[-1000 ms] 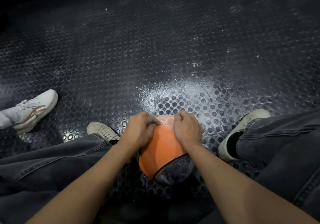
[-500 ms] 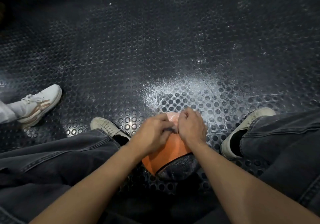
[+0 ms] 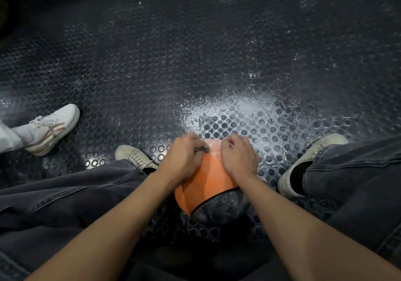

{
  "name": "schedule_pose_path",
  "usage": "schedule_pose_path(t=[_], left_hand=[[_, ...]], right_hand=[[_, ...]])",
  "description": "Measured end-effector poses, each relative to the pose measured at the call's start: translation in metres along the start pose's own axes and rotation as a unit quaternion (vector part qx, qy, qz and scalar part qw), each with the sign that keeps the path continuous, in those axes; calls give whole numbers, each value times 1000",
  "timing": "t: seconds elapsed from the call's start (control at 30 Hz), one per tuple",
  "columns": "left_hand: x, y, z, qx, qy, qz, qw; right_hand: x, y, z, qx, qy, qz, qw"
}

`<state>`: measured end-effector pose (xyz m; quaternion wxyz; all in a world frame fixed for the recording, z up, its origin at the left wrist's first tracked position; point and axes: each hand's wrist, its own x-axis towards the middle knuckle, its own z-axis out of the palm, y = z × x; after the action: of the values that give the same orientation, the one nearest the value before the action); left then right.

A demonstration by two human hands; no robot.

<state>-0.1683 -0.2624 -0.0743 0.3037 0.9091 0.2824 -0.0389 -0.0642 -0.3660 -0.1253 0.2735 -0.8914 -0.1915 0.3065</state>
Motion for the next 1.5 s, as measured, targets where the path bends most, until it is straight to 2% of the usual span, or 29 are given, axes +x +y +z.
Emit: schedule_pose_path(t=[0.07, 0.1, 0.2, 0.23, 0.27, 0.37, 0.4, 0.53, 0.57, 0.67, 0.7, 0.73, 0.83, 0.87, 0.9, 1.0, 1.03, 1.13, 1.2, 1.27, 1.3, 1.43, 1.5], left_hand=[[-12, 2, 0, -10, -44, 63, 997], [-11, -3, -3, -12, -46, 54, 997], [2, -18, -5, 4, 28, -80, 996], [3, -14, -3, 15, 44, -92, 995], [1, -5, -1, 17, 50, -68, 996], [-17, 20, 8, 3, -9, 70, 998], [-17, 17, 6, 6, -15, 87, 996], [-1, -8, 3, 7, 64, -57, 996], [-3, -4, 4, 14, 67, -52, 996], [-25, 23, 10, 12, -5, 77, 997], [-27, 23, 8, 10, -15, 95, 995], [-23, 15, 5, 13, -4, 72, 997], [-9, -11, 0, 19, 74, -69, 995], [-10, -11, 1, 19, 81, -69, 994], [-14, -4, 2, 14, 69, -36, 997], [-27, 10, 2, -6, -14, 77, 997], [-21, 4, 0, -10, -9, 66, 998], [-8, -10, 0, -19, 68, -59, 996], [-13, 3, 5, -9, 63, -8, 998], [-25, 15, 10, -13, 0, 85, 996], [-24, 13, 6, -11, -18, 99, 995], [-6, -12, -2, -7, 55, -29, 998], [-13, 3, 3, -1, 42, 35, 999]], right_hand=[[0, 3, -2, 12, 4, 3, 1000], [0, 4, -3, 14, -1, 4, 1000], [1, -2, -1, 7, -9, 5, 1000], [0, -4, 1, 5, -8, 8, 1000], [1, -4, 1, 1, -3, 10, 1000], [3, 3, -2, 13, -2, 16, 1000], [5, 5, -3, 20, -11, 16, 1000], [7, 4, 2, 27, -32, 0, 999], [6, 3, 4, 18, -26, 2, 999], [2, 1, 5, 1, -12, 7, 1000], [2, 2, 5, 4, -11, 6, 1000], [1, 2, 4, 7, -13, 5, 1000], [4, -1, 7, 21, -15, 7, 1000], [4, -1, 8, 19, -12, 7, 1000], [4, 0, 8, 15, -8, 7, 1000], [6, 5, 5, 27, -5, 14, 1000], [8, 7, 5, 34, -6, 16, 999], [8, 7, 7, 32, -2, 20, 999], [6, 8, 7, 25, 8, 22, 999], [6, 11, 6, 35, 6, 28, 999], [7, 13, 5, 41, 3, 27, 999], [8, 9, 8, 35, -5, 30, 999], [7, 8, 8, 24, -2, 31, 999]])
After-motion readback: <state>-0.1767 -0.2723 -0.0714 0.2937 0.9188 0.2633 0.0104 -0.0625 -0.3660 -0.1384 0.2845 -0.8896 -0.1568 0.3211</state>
